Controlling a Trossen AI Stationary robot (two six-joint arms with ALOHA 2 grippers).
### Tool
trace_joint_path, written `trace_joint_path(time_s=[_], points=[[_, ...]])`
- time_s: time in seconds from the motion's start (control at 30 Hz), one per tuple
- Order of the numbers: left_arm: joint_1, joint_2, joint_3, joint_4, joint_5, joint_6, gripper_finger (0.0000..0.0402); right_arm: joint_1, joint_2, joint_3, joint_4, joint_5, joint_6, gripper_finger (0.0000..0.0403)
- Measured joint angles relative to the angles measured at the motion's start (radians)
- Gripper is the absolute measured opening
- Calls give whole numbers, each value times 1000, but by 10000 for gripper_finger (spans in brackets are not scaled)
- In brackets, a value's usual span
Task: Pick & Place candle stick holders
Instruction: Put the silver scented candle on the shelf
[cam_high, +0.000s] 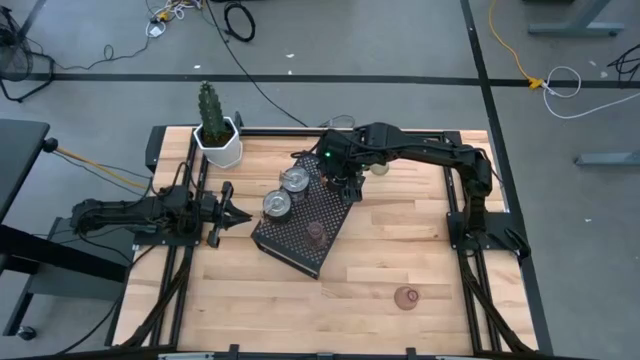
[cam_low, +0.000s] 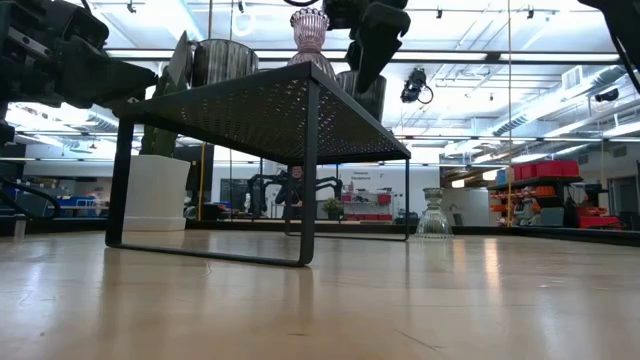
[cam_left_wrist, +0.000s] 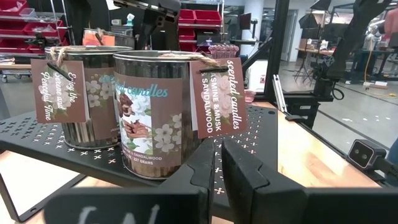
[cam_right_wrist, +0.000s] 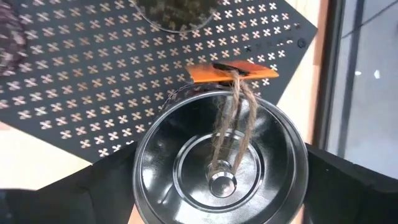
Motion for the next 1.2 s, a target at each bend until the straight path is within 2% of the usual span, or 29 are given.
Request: trace_joint_path(time_s=[0.1, 0.87, 1.1, 1.2], points=[[0, 0, 0, 0, 0, 0, 34, 0, 0, 0, -1, -33, 7, 364], [0, 0, 0, 0, 0, 0, 34, 0, -5, -39, 13, -35, 10, 364], [0, 0, 0, 0, 0, 0, 34, 1, -2, -42, 12, -23, 3, 394], [0, 0, 0, 0, 0, 0, 34, 0, 0, -42, 12, -10, 3, 392]])
